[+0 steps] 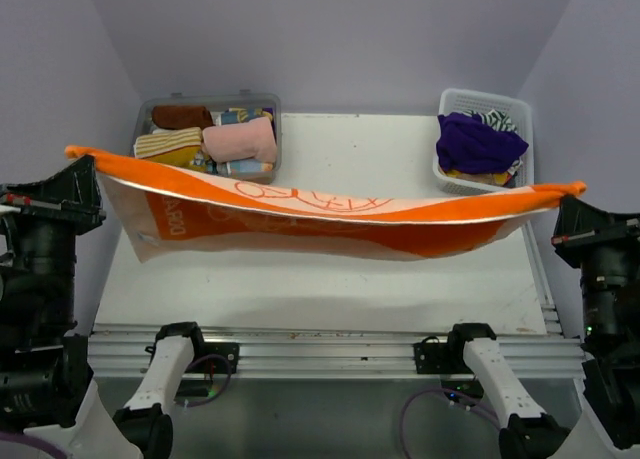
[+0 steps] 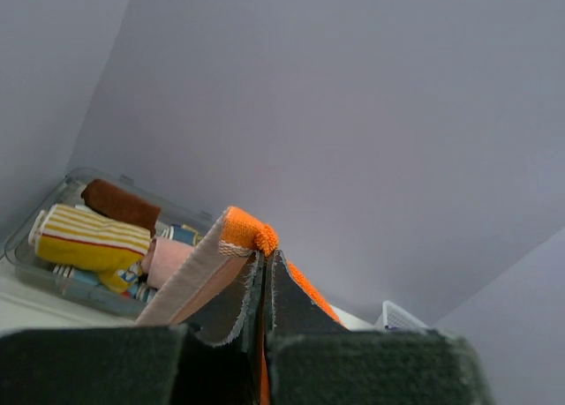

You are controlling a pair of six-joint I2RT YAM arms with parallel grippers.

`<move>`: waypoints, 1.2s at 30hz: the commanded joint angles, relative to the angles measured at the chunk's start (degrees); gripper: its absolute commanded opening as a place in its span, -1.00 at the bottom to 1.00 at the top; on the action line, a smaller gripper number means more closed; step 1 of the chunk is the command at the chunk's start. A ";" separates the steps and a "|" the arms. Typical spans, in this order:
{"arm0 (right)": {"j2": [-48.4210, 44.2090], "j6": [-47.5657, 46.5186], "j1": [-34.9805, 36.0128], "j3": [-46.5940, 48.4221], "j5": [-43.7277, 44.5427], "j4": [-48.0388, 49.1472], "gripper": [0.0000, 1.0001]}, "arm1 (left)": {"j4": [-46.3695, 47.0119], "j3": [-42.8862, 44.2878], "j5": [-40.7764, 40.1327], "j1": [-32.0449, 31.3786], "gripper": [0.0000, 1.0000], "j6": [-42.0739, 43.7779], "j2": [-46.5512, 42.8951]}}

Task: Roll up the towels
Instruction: Flatten the towel

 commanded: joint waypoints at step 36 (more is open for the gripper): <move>44.03 -2.16 0.63 -28.72 4.61 31.63 -1.00 | 29.03 -39.13 5.82 -0.83 -1.00 -0.65 35.67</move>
